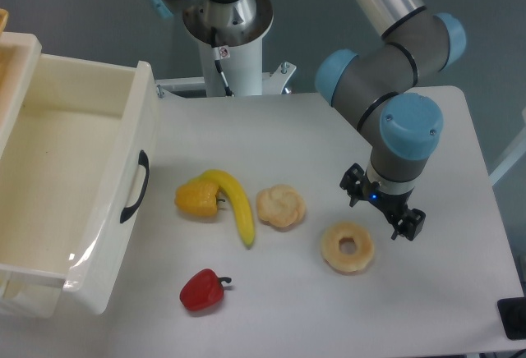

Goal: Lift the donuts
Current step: 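Lower the open gripper over the ring-shaped donut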

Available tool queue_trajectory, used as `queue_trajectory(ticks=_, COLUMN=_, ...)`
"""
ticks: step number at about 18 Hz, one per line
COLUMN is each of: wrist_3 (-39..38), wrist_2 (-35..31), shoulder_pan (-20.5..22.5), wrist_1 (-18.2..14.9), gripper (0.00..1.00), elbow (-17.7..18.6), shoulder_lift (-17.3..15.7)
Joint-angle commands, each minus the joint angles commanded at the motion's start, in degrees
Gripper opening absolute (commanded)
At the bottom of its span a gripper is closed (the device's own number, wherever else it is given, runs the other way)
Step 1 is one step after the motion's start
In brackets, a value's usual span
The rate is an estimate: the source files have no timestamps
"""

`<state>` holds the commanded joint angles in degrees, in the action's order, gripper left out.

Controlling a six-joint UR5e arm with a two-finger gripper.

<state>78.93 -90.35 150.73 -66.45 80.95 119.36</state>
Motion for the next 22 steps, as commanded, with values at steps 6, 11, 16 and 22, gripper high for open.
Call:
queue_trajectory(ticks=6, wrist_3=0.4, wrist_2=0.2, shoulder_pan=-0.1, wrist_1=0.0, gripper=1.00, elbow=0.1, shoulder_lift=0.2)
queue_trajectory(ticks=11, wrist_3=-0.2, wrist_2=0.8, shoulder_pan=-0.1, wrist_1=2.6, gripper=1.00, elbow=4.1, shoulder_lift=0.3)
queue_trajectory(ticks=16, wrist_3=-0.8, wrist_2=1.4, shoulder_pan=0.1, wrist_1=8.5, gripper=1.00, elbow=5.6, shoulder_lift=2.6)
queue_trajectory(ticks=22, wrist_3=-0.9, wrist_2=1.3, shoulder_pan=-0.1, wrist_1=8.4, gripper=1.00, elbow=3.1, shoulder_lift=5.5)
